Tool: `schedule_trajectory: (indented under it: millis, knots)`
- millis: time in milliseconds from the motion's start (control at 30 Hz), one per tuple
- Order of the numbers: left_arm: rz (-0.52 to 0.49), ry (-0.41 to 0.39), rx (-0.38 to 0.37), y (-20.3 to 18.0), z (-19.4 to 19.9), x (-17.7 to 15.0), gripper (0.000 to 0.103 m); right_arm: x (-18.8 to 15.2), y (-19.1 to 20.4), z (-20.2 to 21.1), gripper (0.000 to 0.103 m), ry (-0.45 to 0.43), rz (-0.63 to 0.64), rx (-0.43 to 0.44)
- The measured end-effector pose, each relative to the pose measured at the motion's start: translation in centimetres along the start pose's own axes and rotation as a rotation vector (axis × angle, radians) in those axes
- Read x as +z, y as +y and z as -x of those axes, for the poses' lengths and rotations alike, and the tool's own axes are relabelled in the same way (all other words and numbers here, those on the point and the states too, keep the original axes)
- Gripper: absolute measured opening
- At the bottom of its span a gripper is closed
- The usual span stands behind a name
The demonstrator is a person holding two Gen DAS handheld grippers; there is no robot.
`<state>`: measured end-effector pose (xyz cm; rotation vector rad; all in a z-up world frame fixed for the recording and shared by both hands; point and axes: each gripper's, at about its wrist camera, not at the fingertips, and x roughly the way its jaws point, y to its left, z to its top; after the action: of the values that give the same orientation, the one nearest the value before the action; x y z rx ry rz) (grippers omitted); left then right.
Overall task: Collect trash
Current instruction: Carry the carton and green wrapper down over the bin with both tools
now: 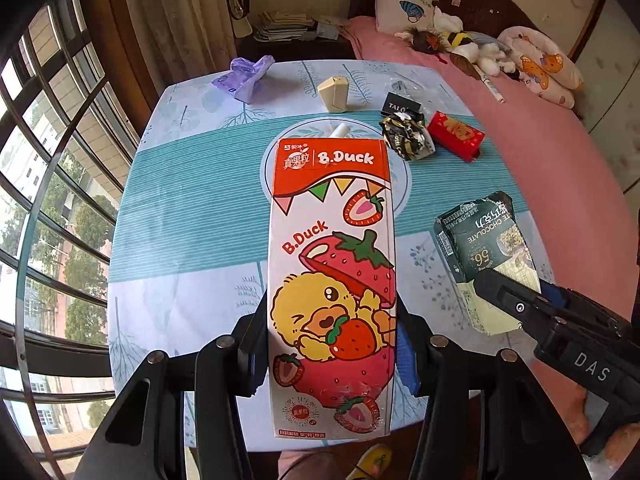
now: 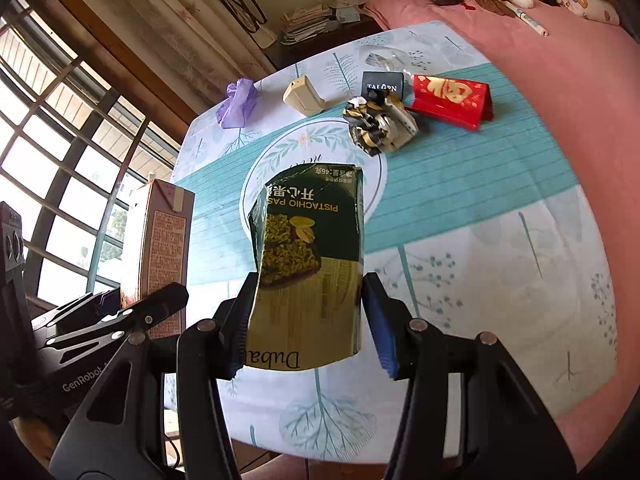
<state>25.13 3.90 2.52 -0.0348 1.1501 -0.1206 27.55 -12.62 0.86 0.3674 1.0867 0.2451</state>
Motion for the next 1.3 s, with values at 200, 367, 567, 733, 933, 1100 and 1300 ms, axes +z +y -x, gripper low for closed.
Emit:
schedule_trajectory:
  millis: [200,367,567,733,933,1100,1300]
  knots:
    - [-0.016,-0.036,0.004,-4.5,4.8,-7.5,0.051,-7.1,-2.3,6.5,0.047,0.003,0.028,0.021]
    - [-0.025,-0.038,0.009,-7.8,7.2,-13.3,0.052,-11.9,-4.0,10.7,0.047,0.005,0.061,0.022]
    - [-0.070,0.015,0.010,-10.4,7.6,-18.9,0.052,-17.5,-6.5,13.5,0.048,0.035,0.035,0.029]
    - [-0.097,0.071,-0.014,-11.1,6.4,-22.1,0.052,-21.5,-8.4,12.9,0.048,0.088,-0.010,0.022]
    - [-0.157,0.133,-0.026,-11.2,2.8,-25.4,0.052,-25.4,-10.3,10.2,0.048,0.162,-0.069,-0.008]
    - [-0.205,0.176,-0.038,-10.9,-1.4,-28.5,0.052,-28.7,-11.9,6.4,0.048,0.231,-0.123,-0.031]
    - [-0.242,0.216,-0.047,-10.4,-8.7,-32.1,0.052,-33.1,-15.1,-0.5,0.049,0.307,-0.203,-0.094]
